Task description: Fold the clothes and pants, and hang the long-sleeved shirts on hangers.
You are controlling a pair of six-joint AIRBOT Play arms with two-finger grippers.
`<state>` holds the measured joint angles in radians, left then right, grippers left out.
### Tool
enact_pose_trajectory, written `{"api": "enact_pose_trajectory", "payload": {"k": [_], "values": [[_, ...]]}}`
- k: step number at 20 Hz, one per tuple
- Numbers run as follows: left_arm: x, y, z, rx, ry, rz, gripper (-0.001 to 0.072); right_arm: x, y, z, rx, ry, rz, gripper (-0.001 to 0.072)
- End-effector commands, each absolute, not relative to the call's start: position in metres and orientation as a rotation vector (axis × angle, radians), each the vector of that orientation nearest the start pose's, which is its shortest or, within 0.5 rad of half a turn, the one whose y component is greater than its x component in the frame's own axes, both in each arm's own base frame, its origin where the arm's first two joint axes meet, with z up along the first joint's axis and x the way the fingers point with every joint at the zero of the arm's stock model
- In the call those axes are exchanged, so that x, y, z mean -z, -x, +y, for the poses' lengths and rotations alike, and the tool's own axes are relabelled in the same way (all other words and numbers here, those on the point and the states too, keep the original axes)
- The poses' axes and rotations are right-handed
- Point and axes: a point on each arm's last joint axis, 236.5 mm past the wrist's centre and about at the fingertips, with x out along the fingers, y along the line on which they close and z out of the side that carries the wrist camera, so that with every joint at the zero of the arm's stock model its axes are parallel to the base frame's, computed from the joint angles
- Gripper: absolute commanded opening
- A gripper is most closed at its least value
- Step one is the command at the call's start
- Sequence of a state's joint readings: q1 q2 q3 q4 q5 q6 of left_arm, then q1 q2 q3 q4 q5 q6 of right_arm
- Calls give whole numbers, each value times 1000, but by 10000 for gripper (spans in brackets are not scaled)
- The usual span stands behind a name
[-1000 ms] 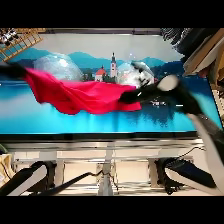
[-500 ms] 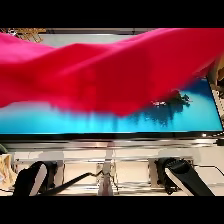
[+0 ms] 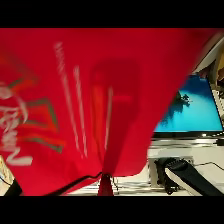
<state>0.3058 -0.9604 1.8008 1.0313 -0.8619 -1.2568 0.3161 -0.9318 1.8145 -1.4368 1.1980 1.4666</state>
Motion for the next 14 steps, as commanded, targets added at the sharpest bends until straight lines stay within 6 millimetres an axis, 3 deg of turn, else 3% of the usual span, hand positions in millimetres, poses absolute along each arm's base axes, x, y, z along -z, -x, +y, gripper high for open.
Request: {"api": "enact_pose_trajectory", "payload": {"k": [1, 3, 5, 7, 9, 10, 11, 12, 14], "values": [[-323, -473, 20, 203, 248, 340, 11, -269, -424, 128, -313, 191, 650, 13], [-240, -526, 11, 254, 254, 467, 11, -193, -483, 118, -261, 173, 750, 13], [-177, -572, 0, 265, 235, 507, 10, -134, -539, 94, -188, 116, 776, 13], [-139, -609, -2, 215, 239, 484, 9, -95, -586, 68, -131, 22, 726, 12], [-130, -627, -10, 217, 235, 471, 31, -72, -618, 47, -93, -74, 663, 15], [-130, -631, -11, 221, 233, 468, 301, -68, -628, 42, -84, -126, 631, 147], [-130, -631, -11, 220, 231, 470, 720, -64, -630, 38, -80, -176, 632, 568], [-124, -626, -2, 216, 209, 502, 709, -58, -623, 34, -79, -185, 677, 679], [-95, -597, 30, 165, 268, 682, 701, -37, -589, 16, -70, -205, 867, 633]]}}
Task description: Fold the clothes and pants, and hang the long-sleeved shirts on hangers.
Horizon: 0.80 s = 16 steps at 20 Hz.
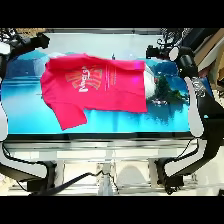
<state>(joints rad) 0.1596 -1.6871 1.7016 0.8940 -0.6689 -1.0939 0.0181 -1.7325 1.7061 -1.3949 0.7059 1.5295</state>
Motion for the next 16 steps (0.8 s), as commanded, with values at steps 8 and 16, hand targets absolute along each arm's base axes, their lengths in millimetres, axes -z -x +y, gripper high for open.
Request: {"api": "enact_pose_trajectory", "payload": {"k": [8, 16], "values": [[31, -416, 69, 155, 649, 1333, 576, 42, -404, 53, -449, -621, 1517, 562], [80, -403, 59, 208, 648, 1396, 579, 85, -391, 52, -415, -645, 1523, 562]]}}
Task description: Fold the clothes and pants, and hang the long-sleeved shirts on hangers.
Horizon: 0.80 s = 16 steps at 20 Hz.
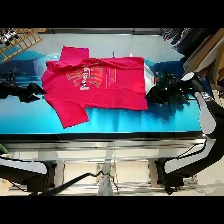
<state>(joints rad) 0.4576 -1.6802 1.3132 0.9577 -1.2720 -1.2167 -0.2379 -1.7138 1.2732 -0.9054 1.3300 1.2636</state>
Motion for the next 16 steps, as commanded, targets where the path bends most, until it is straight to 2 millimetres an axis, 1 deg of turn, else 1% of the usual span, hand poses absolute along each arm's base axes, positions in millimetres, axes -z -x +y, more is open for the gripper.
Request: {"api": "enact_pose_trajectory", "payload": {"k": [1, 5, 8, 9, 10, 11, 12, 13, 14, 15, 16], "values": [[83, -401, 58, 212, 654, 1408, 579, 85, -391, 54, -434, -641, 1520, 562], [96, -388, 52, 250, 638, 1436, 579, 90, -383, 59, -475, -648, 1554, 561], [113, -377, 46, 263, 650, 1466, 579, 97, -376, 61, -498, -653, 1591, 560], [115, -378, 38, 290, 673, 1460, 578, 97, -374, 64, -520, -652, 1597, 519], [114, -382, 30, 314, 697, 1441, 578, 98, -370, 66, -540, -653, 1609, 493], [113, -388, 24, 331, 719, 1415, 577, 98, -365, 68, -566, -647, 1624, 486], [111, -393, 18, 347, 730, 1396, 551, 99, -363, 70, -584, -642, 1634, 382], [110, -394, 12, 360, 735, 1397, 286, 99, -360, 74, -615, -624, 1638, 216], [109, -389, 5, 385, 732, 1421, 19, 96, -358, 78, -633, -622, 1642, 57], [104, -381, -1, 420, 745, 1449, 8, 89, -356, 83, -671, -625, 1637, 13], [96, -371, -4, 457, 763, 1479, 8, 80, -356, 84, -684, -620, 1627, 12]]}}
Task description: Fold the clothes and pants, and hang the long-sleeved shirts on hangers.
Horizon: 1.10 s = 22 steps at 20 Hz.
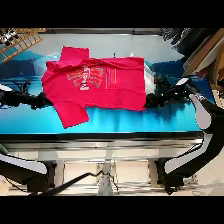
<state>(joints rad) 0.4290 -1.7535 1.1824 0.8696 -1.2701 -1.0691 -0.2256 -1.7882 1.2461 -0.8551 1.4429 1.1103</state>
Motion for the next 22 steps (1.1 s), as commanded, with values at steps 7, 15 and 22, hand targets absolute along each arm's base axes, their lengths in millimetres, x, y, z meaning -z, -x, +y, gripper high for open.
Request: {"api": "enact_pose_trajectory", "payload": {"k": [7, 15, 22], "values": [[-165, -396, 9, 738, 1050, 759, 6, -141, -377, 79, -710, -261, 1136, 12], [-590, -142, -3, 1410, 828, -662, 8, -520, -200, 81, -322, 268, -68, 12], [-562, -234, -8, 1123, 753, -409, 8, -542, -210, 77, -303, 251, -138, 12]]}}
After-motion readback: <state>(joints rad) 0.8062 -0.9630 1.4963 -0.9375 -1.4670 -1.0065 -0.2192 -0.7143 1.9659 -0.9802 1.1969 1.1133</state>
